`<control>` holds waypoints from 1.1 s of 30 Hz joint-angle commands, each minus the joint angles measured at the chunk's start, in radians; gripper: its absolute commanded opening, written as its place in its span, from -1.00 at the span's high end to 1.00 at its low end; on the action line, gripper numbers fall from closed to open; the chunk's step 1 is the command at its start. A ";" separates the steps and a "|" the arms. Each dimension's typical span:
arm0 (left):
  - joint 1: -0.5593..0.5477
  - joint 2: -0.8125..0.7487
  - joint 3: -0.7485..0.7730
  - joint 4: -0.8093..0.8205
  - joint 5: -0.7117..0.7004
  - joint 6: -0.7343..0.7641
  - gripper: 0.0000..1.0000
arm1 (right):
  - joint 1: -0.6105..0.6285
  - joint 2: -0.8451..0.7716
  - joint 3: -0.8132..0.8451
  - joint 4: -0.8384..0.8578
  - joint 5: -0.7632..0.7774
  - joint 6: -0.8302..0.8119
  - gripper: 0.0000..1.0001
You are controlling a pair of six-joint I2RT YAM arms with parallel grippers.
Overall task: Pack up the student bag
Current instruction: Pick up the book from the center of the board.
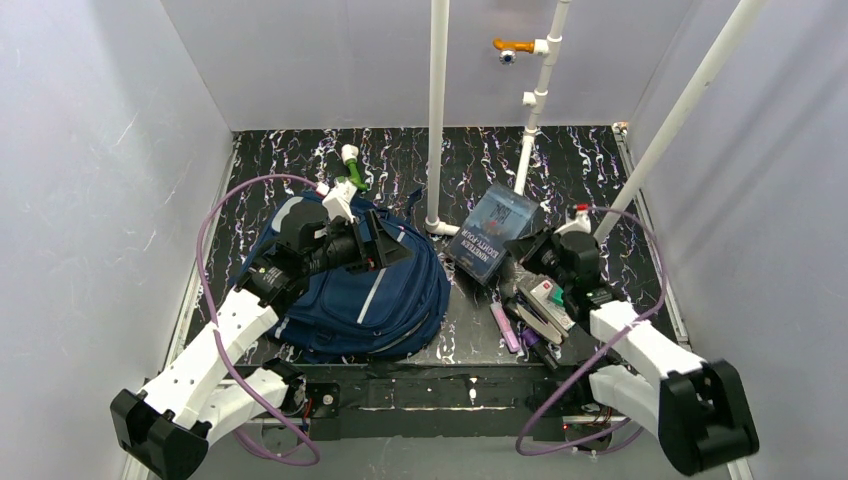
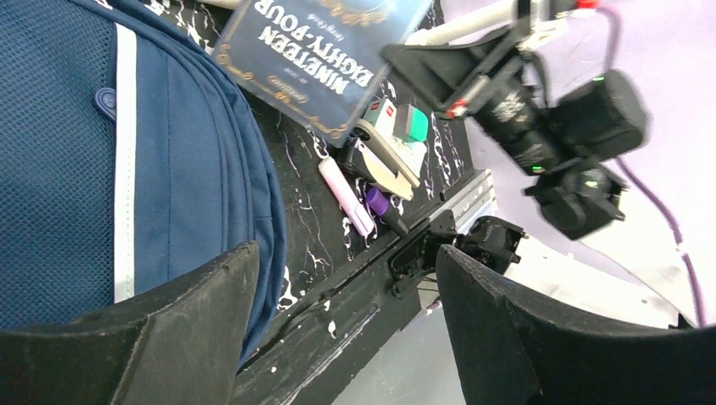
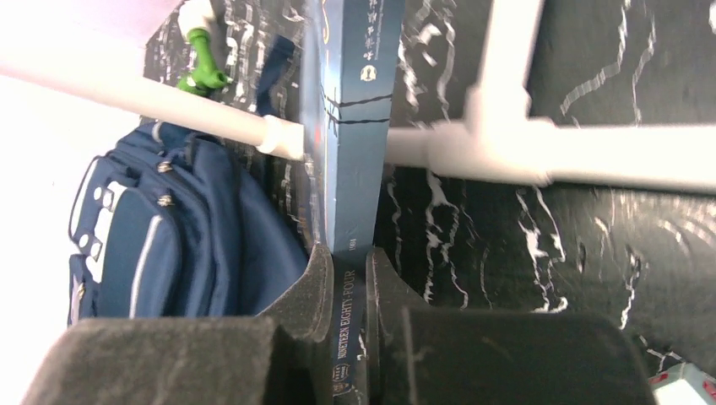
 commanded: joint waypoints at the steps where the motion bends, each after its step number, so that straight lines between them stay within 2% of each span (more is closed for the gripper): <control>1: 0.005 0.010 0.067 -0.052 -0.036 0.052 -0.52 | -0.003 -0.169 0.250 -0.351 -0.020 -0.248 0.97; 4: 0.007 0.044 0.090 -0.050 -0.039 0.053 -0.55 | -0.003 -0.190 0.402 -0.580 -0.118 -0.363 0.97; 9: 0.011 0.111 0.113 0.033 -0.002 0.089 -0.55 | -0.003 -0.173 0.627 -0.856 -0.295 -0.497 0.97; 12: 0.022 0.149 0.095 0.122 0.010 0.090 -0.57 | -0.002 -0.168 0.743 -0.939 -0.393 -0.521 0.97; 14: 0.030 0.182 0.074 0.235 0.068 0.047 -0.59 | -0.003 -0.142 0.806 -0.977 -0.497 -0.515 0.97; 16: 0.030 0.224 0.045 0.396 0.166 -0.024 -0.62 | -0.003 -0.123 0.830 -0.958 -0.613 -0.467 0.97; 18: 0.030 0.273 0.041 0.482 0.227 -0.075 -0.63 | -0.003 -0.115 0.820 -0.882 -0.709 -0.386 0.97; 25: 0.031 0.234 -0.010 0.553 0.246 -0.065 -0.67 | -0.002 -0.096 0.765 -0.571 -0.869 -0.120 0.97; 30: 0.031 0.129 -0.011 0.509 0.261 -0.023 -0.78 | 0.010 -0.058 0.763 -0.548 -0.891 -0.130 0.97; 33: 0.031 0.032 0.046 0.268 0.093 0.058 -0.80 | 0.010 -0.033 0.744 -0.556 -0.870 -0.157 0.97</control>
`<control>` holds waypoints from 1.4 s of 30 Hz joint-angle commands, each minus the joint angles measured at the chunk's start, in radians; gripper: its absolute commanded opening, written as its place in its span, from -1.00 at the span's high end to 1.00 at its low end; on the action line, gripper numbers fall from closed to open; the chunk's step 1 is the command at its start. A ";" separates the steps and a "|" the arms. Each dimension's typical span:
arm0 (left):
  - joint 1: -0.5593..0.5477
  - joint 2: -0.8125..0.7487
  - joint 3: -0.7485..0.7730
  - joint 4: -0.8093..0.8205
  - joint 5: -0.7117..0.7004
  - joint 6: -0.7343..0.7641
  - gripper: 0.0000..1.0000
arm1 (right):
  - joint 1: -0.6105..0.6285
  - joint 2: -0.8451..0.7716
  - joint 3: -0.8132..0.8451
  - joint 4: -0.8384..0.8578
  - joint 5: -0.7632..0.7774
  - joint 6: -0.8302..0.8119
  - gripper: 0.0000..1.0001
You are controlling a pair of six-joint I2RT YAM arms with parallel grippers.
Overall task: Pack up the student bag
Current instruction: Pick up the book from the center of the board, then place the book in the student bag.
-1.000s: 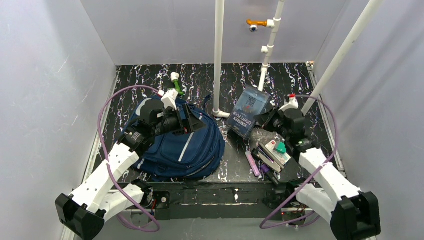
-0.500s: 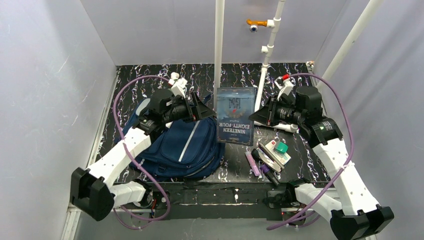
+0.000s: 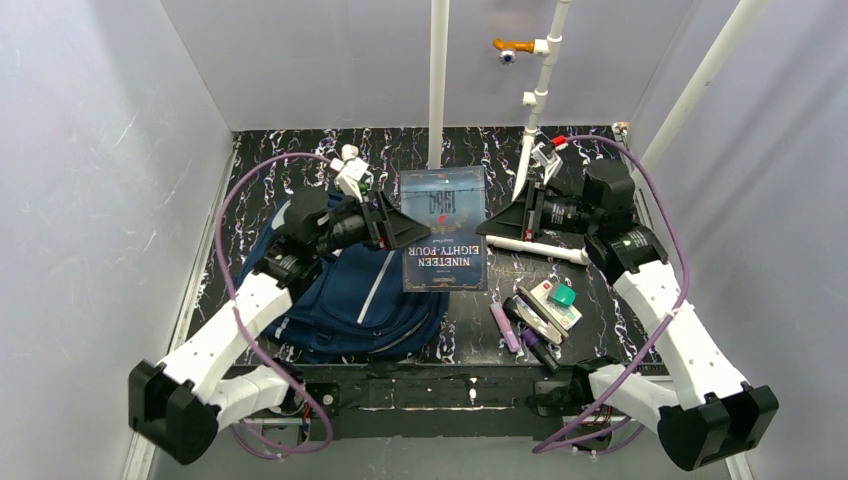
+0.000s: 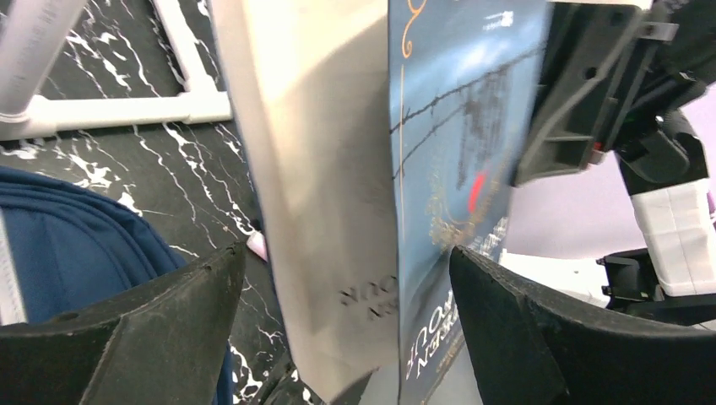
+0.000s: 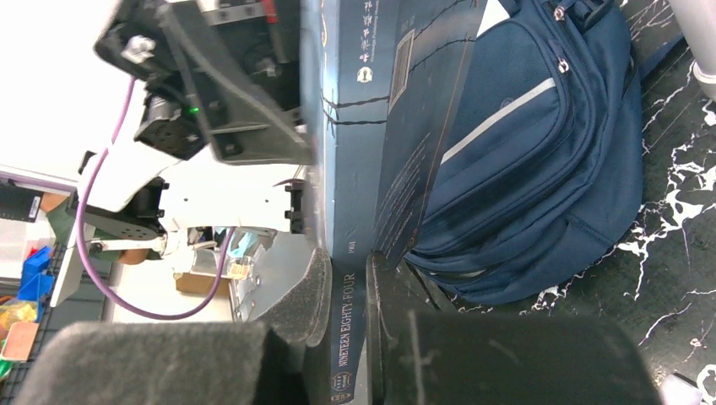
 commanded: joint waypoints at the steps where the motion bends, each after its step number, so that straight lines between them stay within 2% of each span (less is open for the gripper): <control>1: 0.004 -0.157 0.105 -0.335 -0.205 0.135 -0.80 | 0.006 0.019 -0.016 0.152 -0.048 0.019 0.97; 3: 0.004 -0.179 0.205 -0.616 -0.437 0.185 -0.81 | 0.007 0.035 -0.042 0.172 -0.029 0.022 0.97; 4: 0.004 -0.184 0.247 -0.717 -0.614 0.208 -0.82 | 0.008 0.047 -0.054 0.193 -0.035 0.028 0.97; 6: 0.005 -0.207 0.254 -0.829 -0.776 0.235 -0.92 | 0.017 0.067 -0.076 0.239 -0.033 0.047 0.97; 11: 0.007 -0.285 0.239 -0.850 -0.801 0.256 -0.96 | 0.099 0.146 -0.078 0.374 -0.020 0.134 0.97; 17: 0.006 -0.382 0.288 -0.827 -0.862 0.329 -0.95 | 0.346 0.288 -0.007 0.567 0.060 0.260 0.97; 20: 0.007 -0.444 0.285 -0.792 -0.895 0.355 -0.93 | 0.378 0.369 -0.027 0.745 0.063 0.390 0.97; 22: 0.006 -0.484 0.248 -0.747 -0.891 0.352 -0.93 | 0.372 0.423 -0.051 0.805 0.048 0.435 0.97; 24: 0.006 -0.505 0.185 -0.710 -0.849 0.332 -0.93 | 0.353 0.487 -0.051 0.762 -0.009 0.392 0.97; 25: 0.006 -0.501 0.161 -0.702 -0.809 0.296 -0.93 | 0.338 0.526 -0.025 0.657 -0.049 0.313 0.97; 28: 0.006 -0.447 0.088 -0.664 -0.665 0.211 -0.92 | 0.286 0.625 0.108 0.106 -0.052 -0.072 0.97; 29: 0.006 -0.421 0.079 -0.659 -0.631 0.186 -0.91 | 0.269 0.646 0.128 0.034 -0.040 -0.144 0.97; 32: 0.006 -0.345 0.048 -0.615 -0.524 0.157 -0.92 | 0.219 0.653 0.128 0.041 -0.034 -0.154 0.97; 36: 0.005 -0.215 0.023 -0.534 -0.368 0.126 -0.92 | 0.179 0.725 0.259 -0.238 0.046 -0.372 0.97; 39: 0.005 -0.164 0.055 -0.540 -0.325 0.112 -0.90 | 0.167 0.723 0.264 -0.218 -0.004 -0.354 0.97; 42: 0.006 -0.193 0.058 -0.538 -0.371 0.134 -0.91 | 0.167 0.701 0.219 -0.126 -0.062 -0.302 0.97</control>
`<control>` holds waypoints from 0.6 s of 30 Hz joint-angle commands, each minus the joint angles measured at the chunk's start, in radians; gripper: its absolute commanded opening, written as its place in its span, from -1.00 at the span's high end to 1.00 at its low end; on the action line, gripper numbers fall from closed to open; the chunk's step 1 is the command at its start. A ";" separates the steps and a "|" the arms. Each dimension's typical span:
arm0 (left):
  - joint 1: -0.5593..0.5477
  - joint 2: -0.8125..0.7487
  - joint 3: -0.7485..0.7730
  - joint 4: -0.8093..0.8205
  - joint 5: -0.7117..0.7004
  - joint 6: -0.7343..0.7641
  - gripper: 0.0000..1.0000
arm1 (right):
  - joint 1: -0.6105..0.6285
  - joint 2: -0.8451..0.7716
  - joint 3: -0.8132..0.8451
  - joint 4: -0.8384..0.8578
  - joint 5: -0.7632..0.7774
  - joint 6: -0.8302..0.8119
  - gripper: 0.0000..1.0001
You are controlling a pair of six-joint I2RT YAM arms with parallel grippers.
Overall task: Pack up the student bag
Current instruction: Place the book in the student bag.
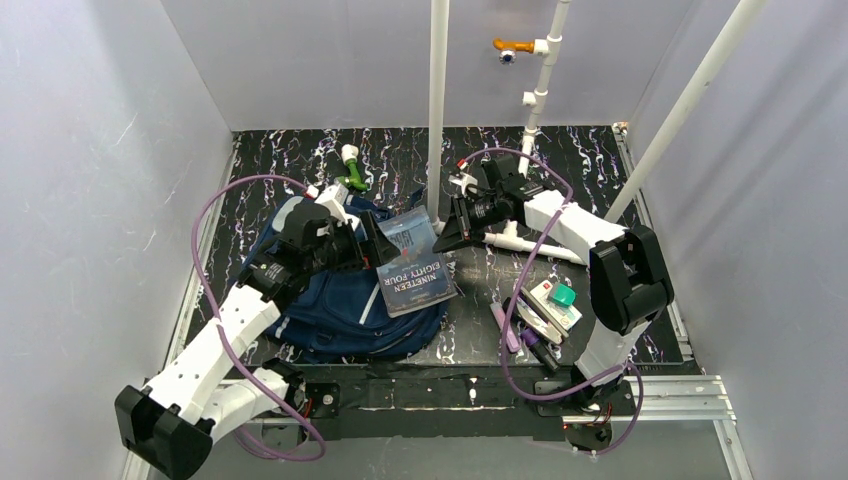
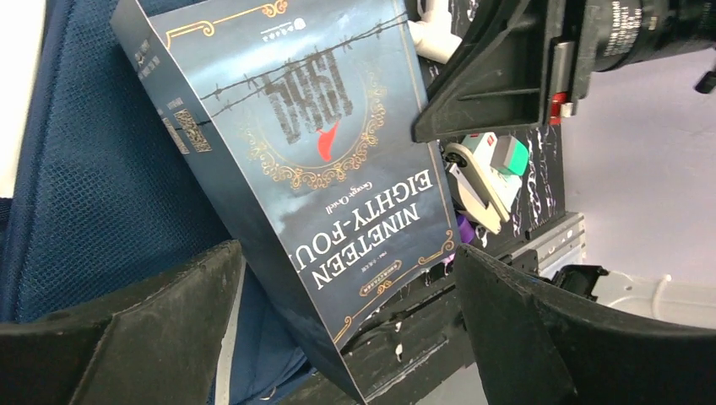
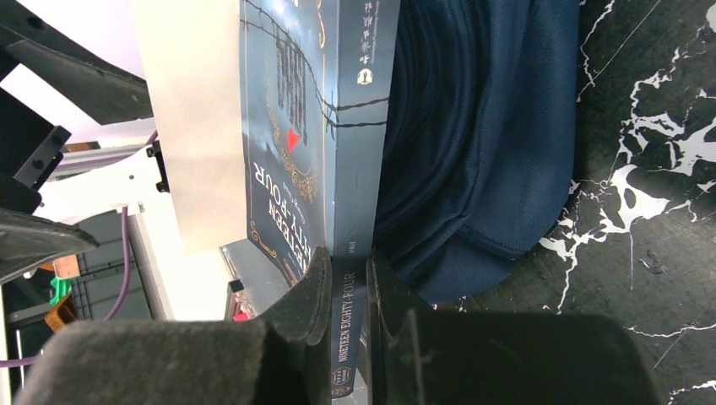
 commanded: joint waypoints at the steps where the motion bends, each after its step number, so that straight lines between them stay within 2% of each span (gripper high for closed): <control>1: 0.001 -0.069 0.033 0.039 0.013 0.019 -0.92 | -0.001 -0.037 -0.010 0.034 -0.091 -0.026 0.97; 4: 0.000 -0.111 0.026 0.040 -0.016 0.044 -0.94 | 0.000 -0.028 -0.033 0.068 -0.102 -0.036 0.97; 7: 0.001 -0.106 0.021 0.038 -0.007 0.059 -0.91 | 0.000 -0.013 -0.060 0.144 -0.136 -0.008 0.74; 12: 0.000 -0.037 0.042 -0.011 0.012 0.046 -0.89 | -0.001 -0.014 -0.106 0.247 -0.132 0.043 0.67; 13: 0.000 -0.035 0.038 -0.005 0.014 0.042 -0.89 | -0.001 -0.016 -0.115 0.254 -0.130 0.047 0.57; 16: 0.000 -0.039 0.018 0.017 0.016 0.030 -0.89 | -0.001 -0.056 -0.168 0.302 -0.118 0.071 -0.06; 18: 0.001 -0.037 0.002 0.019 0.015 0.015 -0.88 | -0.001 -0.087 -0.207 0.326 -0.106 0.088 -0.35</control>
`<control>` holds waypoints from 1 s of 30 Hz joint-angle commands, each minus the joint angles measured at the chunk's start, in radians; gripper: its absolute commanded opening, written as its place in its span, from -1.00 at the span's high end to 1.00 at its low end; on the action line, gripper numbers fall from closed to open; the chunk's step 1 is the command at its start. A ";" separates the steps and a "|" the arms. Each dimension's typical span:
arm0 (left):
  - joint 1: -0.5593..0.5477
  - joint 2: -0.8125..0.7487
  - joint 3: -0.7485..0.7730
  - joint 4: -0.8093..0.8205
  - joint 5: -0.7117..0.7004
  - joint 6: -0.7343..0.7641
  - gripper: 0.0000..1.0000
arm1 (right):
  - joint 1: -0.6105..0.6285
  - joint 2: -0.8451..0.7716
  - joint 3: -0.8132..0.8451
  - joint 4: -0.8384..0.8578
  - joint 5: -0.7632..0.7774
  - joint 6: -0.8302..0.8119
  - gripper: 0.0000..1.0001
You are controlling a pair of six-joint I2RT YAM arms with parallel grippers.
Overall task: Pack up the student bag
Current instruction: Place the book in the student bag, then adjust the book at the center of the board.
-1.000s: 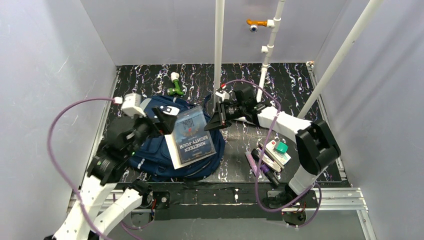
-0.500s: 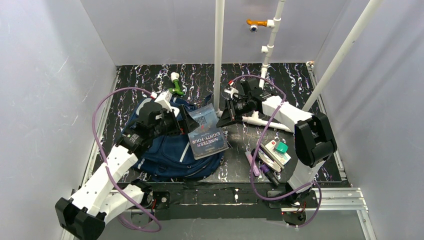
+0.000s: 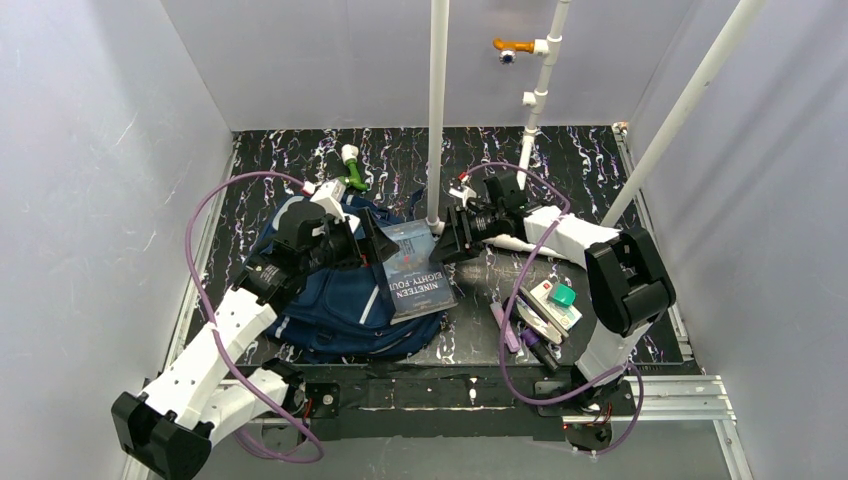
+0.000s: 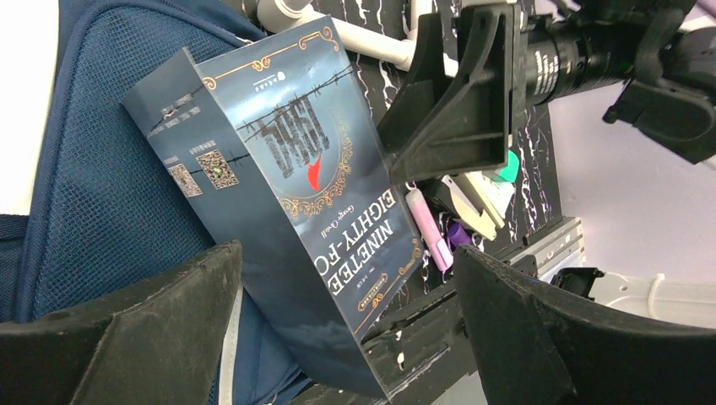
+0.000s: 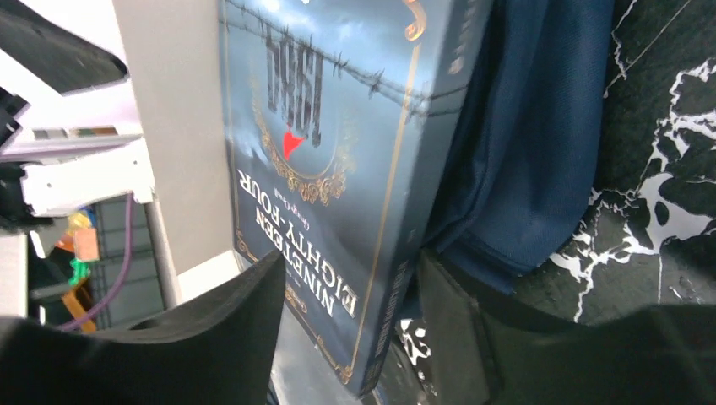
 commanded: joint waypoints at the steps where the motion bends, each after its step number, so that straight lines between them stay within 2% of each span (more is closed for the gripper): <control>1: 0.001 -0.015 -0.022 0.009 0.013 -0.025 -0.88 | 0.000 -0.102 -0.082 0.121 -0.016 0.049 -0.49; 2: 0.001 -0.009 -0.042 0.020 0.020 -0.039 -0.88 | 0.000 -0.122 -0.108 0.136 -0.001 0.062 -0.64; 5: 0.001 0.012 -0.089 0.098 0.089 -0.091 -0.86 | 0.000 -0.187 -0.199 0.150 0.061 0.083 -0.92; 7: 0.000 0.032 -0.105 0.136 0.121 -0.121 -0.84 | 0.002 -0.226 -0.266 0.178 0.085 0.124 -0.97; 9: 0.000 0.047 -0.110 0.142 0.129 -0.136 -0.83 | 0.014 -0.254 -0.338 0.277 0.083 0.202 -0.97; 14: 0.000 0.042 -0.122 0.153 0.133 -0.142 -0.83 | 0.150 -0.298 -0.484 0.630 0.120 0.456 -0.97; 15: 0.001 0.039 -0.124 0.154 0.131 -0.146 -0.83 | 0.165 -0.307 -0.513 0.691 0.148 0.515 -0.90; 16: 0.001 0.038 -0.128 0.155 0.131 -0.151 -0.83 | 0.171 -0.318 -0.547 0.763 0.177 0.594 -0.75; 18: 0.000 0.032 -0.134 0.157 0.135 -0.159 -0.82 | 0.173 -0.348 -0.609 0.900 0.242 0.718 -0.32; 20: 0.000 0.024 -0.141 0.151 0.132 -0.158 -0.82 | 0.173 -0.377 -0.647 0.969 0.292 0.793 0.21; 21: 0.000 0.016 -0.132 0.123 0.120 -0.138 -0.82 | 0.173 -0.399 -0.646 0.957 0.298 0.794 0.42; 22: -0.001 0.007 -0.115 0.089 0.103 -0.115 -0.82 | 0.171 -0.420 -0.625 0.895 0.298 0.767 0.52; 23: 0.000 -0.006 -0.095 0.050 0.079 -0.084 -0.83 | 0.172 -0.443 -0.591 0.775 0.302 0.700 0.57; 25: 0.001 -0.034 -0.036 -0.044 -0.001 -0.027 -0.89 | 0.172 -0.484 -0.470 0.421 0.346 0.489 0.64; 26: 0.001 -0.050 -0.003 -0.092 -0.049 -0.005 -0.92 | 0.172 -0.497 -0.393 0.183 0.379 0.379 0.68; 27: 0.002 -0.057 0.031 -0.141 -0.098 0.014 -0.94 | 0.172 -0.505 -0.319 0.014 0.425 0.262 0.77; 29: 0.006 -0.061 0.102 -0.222 -0.171 0.048 -0.96 | 0.172 -0.514 -0.202 -0.179 0.528 0.098 0.83; 30: 0.008 -0.061 0.131 -0.253 -0.209 0.055 -0.96 | 0.170 -0.518 -0.168 -0.206 0.557 0.050 0.88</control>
